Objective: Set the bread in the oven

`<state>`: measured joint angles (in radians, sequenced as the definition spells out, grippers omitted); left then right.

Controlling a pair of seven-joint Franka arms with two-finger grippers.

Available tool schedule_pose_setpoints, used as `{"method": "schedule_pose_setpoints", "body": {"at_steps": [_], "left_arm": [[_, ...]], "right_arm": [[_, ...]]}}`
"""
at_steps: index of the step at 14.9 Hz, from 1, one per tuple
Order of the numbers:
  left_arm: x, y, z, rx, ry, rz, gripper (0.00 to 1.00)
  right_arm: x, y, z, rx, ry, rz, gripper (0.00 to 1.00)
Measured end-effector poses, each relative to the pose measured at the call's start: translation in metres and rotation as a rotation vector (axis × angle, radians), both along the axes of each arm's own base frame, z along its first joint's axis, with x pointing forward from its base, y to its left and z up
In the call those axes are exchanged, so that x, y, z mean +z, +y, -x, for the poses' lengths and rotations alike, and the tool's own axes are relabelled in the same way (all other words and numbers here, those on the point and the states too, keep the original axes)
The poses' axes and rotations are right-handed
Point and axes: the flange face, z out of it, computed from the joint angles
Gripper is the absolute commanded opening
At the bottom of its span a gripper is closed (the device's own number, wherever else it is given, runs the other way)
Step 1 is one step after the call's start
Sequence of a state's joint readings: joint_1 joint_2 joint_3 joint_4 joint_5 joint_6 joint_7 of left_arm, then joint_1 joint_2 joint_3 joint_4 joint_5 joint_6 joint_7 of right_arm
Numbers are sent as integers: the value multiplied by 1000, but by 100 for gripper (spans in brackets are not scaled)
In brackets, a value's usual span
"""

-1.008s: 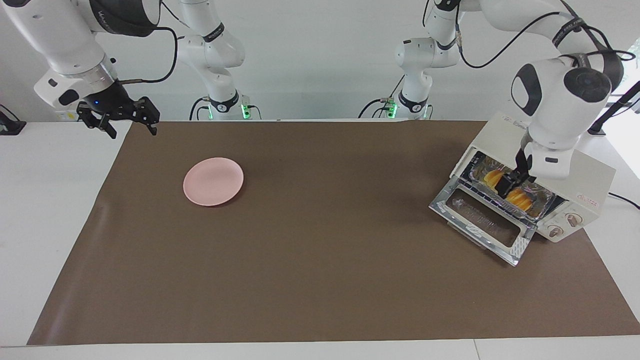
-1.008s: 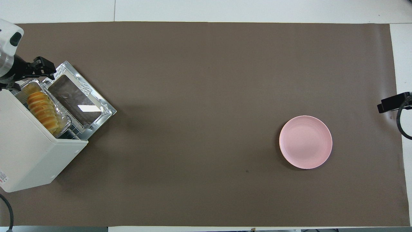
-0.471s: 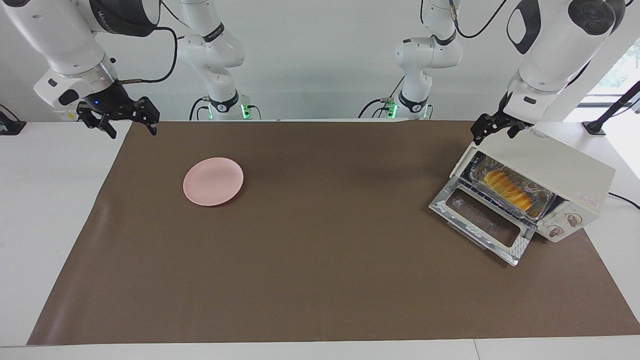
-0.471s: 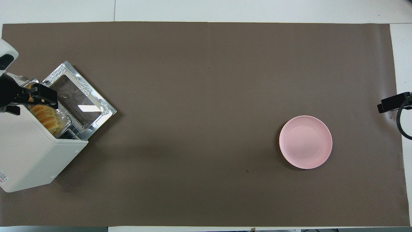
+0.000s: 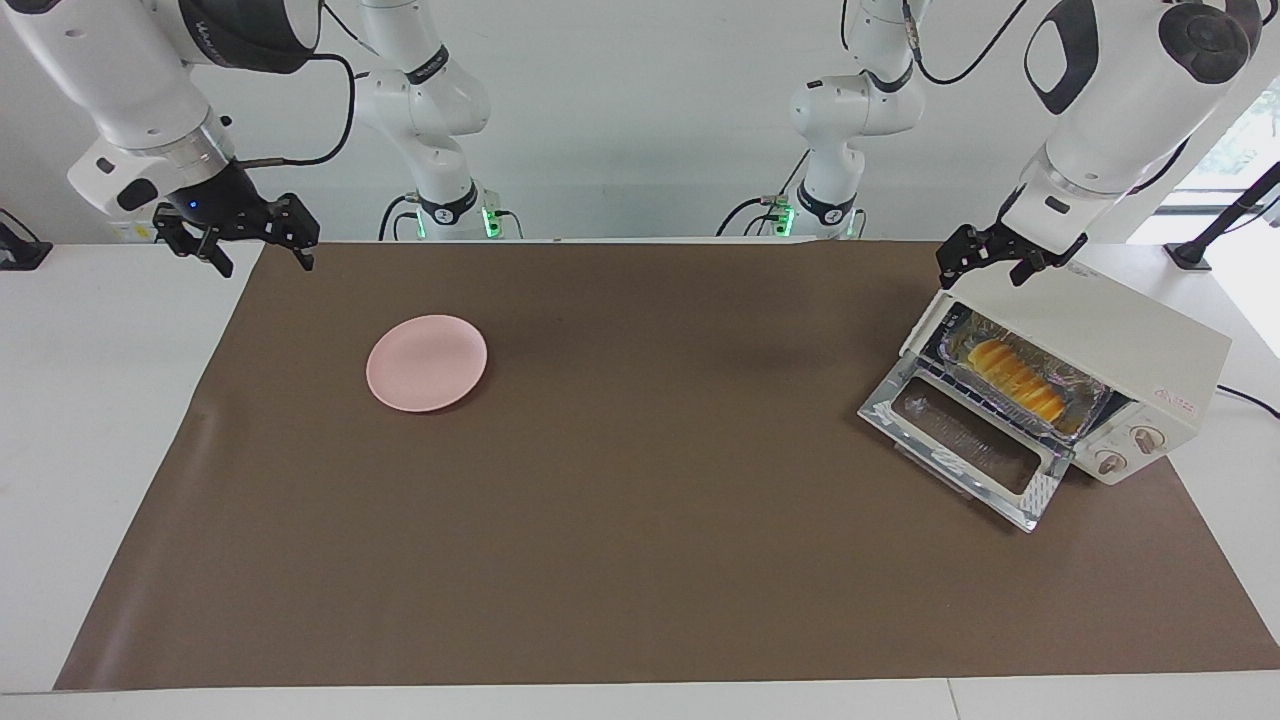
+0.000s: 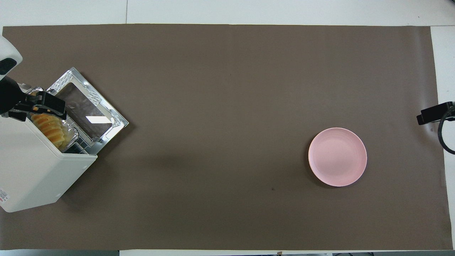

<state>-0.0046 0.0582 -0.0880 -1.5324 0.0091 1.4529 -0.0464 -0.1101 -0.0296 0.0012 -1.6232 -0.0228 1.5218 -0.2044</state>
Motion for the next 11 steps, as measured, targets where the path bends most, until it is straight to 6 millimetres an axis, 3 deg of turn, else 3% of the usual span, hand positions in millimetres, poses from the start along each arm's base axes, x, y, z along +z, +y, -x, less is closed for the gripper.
{"method": "schedule_pose_setpoints", "body": {"at_steps": [7,11], "left_arm": [[13,-10,5,-21,-27,6,100],[9,-13,6,-27,-18,5,100]], "right_arm": [[0,0,0,0,0,0,100],[0,0,0,0,0,0,100]]}}
